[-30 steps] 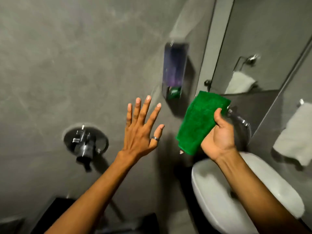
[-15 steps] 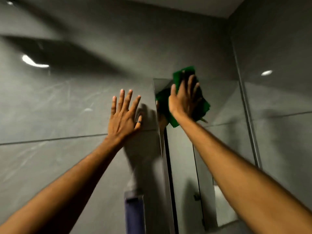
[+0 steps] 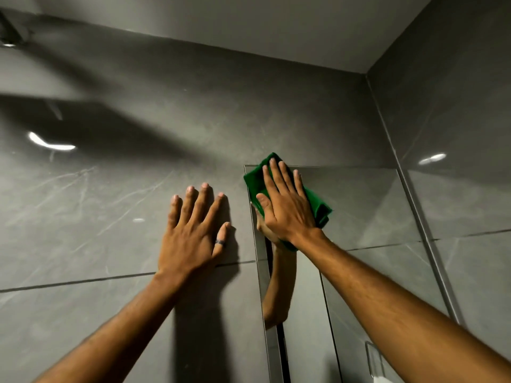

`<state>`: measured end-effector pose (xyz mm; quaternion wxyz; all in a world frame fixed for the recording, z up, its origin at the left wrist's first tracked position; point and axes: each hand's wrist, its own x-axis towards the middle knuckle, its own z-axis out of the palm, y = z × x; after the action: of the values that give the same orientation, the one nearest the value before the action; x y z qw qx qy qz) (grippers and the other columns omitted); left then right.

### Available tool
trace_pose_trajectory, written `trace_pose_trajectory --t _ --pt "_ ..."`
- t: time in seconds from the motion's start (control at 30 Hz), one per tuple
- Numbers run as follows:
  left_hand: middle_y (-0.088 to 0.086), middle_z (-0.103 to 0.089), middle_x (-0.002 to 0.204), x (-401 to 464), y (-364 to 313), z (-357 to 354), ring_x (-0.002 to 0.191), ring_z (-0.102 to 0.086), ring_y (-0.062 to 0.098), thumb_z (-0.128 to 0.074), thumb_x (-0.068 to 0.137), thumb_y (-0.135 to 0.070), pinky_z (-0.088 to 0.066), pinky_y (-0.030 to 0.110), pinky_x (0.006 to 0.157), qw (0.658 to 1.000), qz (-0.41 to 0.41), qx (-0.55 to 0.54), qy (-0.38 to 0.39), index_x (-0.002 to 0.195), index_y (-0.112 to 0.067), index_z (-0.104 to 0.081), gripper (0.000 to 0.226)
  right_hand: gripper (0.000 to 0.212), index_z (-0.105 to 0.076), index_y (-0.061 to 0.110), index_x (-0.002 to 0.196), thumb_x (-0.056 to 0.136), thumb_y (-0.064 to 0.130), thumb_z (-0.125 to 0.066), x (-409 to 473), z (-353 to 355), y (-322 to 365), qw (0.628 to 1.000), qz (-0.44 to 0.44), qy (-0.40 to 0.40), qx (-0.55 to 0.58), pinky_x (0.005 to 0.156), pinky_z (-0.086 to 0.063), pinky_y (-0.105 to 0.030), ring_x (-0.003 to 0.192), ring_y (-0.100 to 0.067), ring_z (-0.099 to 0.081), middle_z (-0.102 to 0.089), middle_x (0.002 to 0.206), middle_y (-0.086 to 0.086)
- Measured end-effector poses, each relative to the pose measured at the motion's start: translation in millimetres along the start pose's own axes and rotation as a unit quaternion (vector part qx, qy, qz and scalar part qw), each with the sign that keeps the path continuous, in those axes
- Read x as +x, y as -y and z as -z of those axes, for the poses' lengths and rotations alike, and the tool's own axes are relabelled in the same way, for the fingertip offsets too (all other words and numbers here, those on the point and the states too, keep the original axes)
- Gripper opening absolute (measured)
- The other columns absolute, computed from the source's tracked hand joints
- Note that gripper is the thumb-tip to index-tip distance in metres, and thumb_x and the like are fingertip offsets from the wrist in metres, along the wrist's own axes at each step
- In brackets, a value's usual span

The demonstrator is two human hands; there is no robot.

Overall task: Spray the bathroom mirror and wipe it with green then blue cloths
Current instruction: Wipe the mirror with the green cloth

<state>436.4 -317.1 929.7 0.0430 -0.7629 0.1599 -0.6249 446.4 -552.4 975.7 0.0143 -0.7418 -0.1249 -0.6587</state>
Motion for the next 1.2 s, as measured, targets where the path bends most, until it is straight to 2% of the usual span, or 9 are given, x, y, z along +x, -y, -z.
trace_pose_trajectory --t 0.2,0.3,0.43,0.57,0.73,0.9,0.97,1.07,1.2 --pt "0.009 -0.003 0.174 1.2 1.7 -3.7 0.162 0.001 0.033 -0.010 0.100 -0.063 -0.006 0.057 0.133 1.000 0.002 0.019 -0.014 0.165 -0.026 -0.011 0.075 0.058 0.000 0.039 0.159 0.104 0.050 -0.016 18.2 -8.2 21.3 0.999 -0.003 -0.003 0.032 0.128 0.006 -0.050 0.158 -0.025 0.007 0.005 0.171 -0.006" --pt "0.011 -0.004 0.175 -4.0 -6.6 -6.3 0.162 0.000 0.035 -0.012 0.100 -0.062 -0.005 0.058 0.132 0.999 0.016 0.024 -0.018 0.165 -0.025 -0.012 0.075 0.057 -0.006 0.041 0.159 0.104 0.049 -0.021 19.9 -9.5 22.9 0.998 0.025 -0.007 0.053 0.128 0.006 -0.050 0.158 -0.024 0.006 0.002 0.171 -0.004" --pt "0.013 -0.007 0.175 -25.4 -25.6 -15.2 0.162 -0.003 0.037 -0.017 0.100 -0.062 0.002 0.058 0.131 0.999 0.014 0.036 -0.014 0.166 -0.023 -0.014 0.077 0.056 -0.009 0.041 0.159 0.105 0.048 -0.021 21.6 -8.5 0.4 0.998 0.013 -0.018 0.058 0.128 0.005 -0.047 0.159 -0.023 0.002 -0.003 0.171 -0.001" --pt "0.014 -0.011 0.174 -46.2 -37.8 -19.2 0.162 -0.007 0.038 -0.019 0.099 -0.062 -0.004 0.061 0.130 0.999 0.003 0.053 -0.004 0.165 -0.020 -0.019 0.078 0.057 -0.013 0.041 0.159 0.103 0.050 -0.021 19.9 -6.3 -42.2 0.996 -0.047 -0.033 0.068 0.129 0.001 -0.047 0.159 -0.024 -0.003 -0.007 0.171 -0.002" --pt "0.016 -0.013 0.174 -53.7 -42.1 -19.1 0.161 -0.009 0.039 -0.020 0.098 -0.063 -0.011 0.064 0.129 0.998 0.004 0.067 0.004 0.164 -0.019 -0.021 0.079 0.056 -0.012 0.041 0.158 0.103 0.050 -0.017 4.6 -3.7 -138.8 0.988 -0.135 -0.042 0.061 0.128 -0.004 -0.050 0.159 -0.025 -0.006 -0.009 0.171 -0.002" --pt "0.017 -0.017 0.173 -54.7 -44.6 -17.7 0.161 -0.014 0.040 -0.023 0.096 -0.061 -0.015 0.067 0.127 0.998 0.003 0.061 -0.009 0.163 -0.017 -0.027 0.079 0.056 -0.003 0.048 0.156 0.101 0.059 -0.007 -23.1 5.5 -232.8 0.965 -0.254 -0.041 0.052 0.127 -0.002 -0.049 0.158 -0.022 -0.002 -0.001 0.171 0.003" --pt "0.017 -0.017 0.173 -55.3 -45.1 -18.2 0.161 -0.015 0.040 -0.024 0.096 -0.060 -0.016 0.067 0.127 0.998 0.000 0.061 -0.015 0.162 -0.016 -0.027 0.080 0.060 -0.007 0.043 0.157 0.100 0.060 -0.008 -39.9 8.8 -261.1 0.950 -0.305 -0.050 0.047 0.128 -0.003 -0.049 0.159 -0.024 -0.003 -0.003 0.171 0.000" --pt "0.017 -0.016 0.173 -54.1 -46.4 -17.5 0.161 -0.014 0.039 -0.026 0.095 -0.060 -0.016 0.067 0.127 0.998 -0.001 0.061 -0.021 0.162 -0.017 -0.027 0.080 0.061 -0.012 0.035 0.159 0.101 0.055 -0.011 -55.3 10.7 -276.9 0.931 -0.356 -0.057 0.061 0.128 -0.007 -0.049 0.158 -0.026 -0.004 -0.006 0.171 -0.004" --pt "0.015 -0.010 0.175 -54.0 -47.7 -17.4 0.162 -0.008 0.038 -0.025 0.096 -0.061 -0.010 0.066 0.129 0.998 -0.003 0.057 -0.017 0.164 -0.019 -0.021 0.080 0.058 -0.011 0.033 0.160 0.104 0.050 -0.012 -61.9 6.6 -249.8 0.933 -0.351 -0.059 0.053 0.128 -0.003 -0.047 0.159 -0.027 -0.002 -0.004 0.171 -0.007"
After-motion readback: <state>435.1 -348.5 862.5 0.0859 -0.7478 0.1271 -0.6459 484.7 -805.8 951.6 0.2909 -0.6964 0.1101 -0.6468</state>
